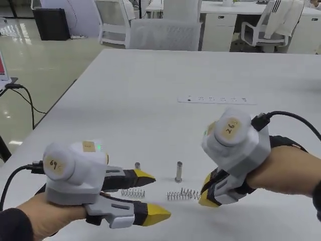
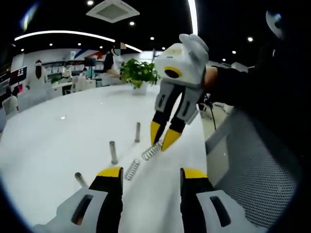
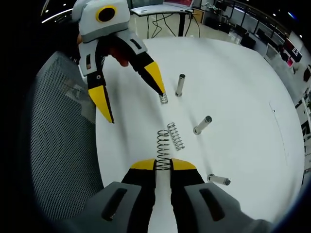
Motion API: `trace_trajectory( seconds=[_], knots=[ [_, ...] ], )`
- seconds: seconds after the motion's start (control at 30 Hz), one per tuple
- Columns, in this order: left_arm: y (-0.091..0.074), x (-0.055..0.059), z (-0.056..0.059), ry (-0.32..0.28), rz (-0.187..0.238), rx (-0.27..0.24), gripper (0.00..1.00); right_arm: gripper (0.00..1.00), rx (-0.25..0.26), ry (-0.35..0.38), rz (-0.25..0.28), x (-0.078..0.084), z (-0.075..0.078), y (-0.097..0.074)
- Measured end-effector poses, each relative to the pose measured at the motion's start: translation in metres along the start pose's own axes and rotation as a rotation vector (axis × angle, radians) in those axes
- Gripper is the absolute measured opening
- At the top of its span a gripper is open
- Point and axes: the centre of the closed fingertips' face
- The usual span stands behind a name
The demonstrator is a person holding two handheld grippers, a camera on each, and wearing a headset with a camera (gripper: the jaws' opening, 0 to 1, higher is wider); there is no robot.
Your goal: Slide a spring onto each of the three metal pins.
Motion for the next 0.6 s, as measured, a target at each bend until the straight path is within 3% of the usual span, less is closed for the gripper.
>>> trace_trajectory(
  seconds=[0.33,0.6],
  knots=[
    [0.012,-0.004,0.004,0.048,-0.024,0.041,0.33,0.07,-0.033,-0.053,-0.015,-0.008,-0.007,0.002],
    [0.023,0.009,0.007,0.073,-0.066,0.058,0.26,0.07,-0.056,-0.084,-0.029,-0.007,-0.012,0.008]
  ],
)
Point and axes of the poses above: the centre of the closed fingertips' face, and the gripper's own axes: y roughly forward along the fingers, z roughly to its right, x roughly out of its underside, and after that the axes turned 4 degrees about -x, right-handed
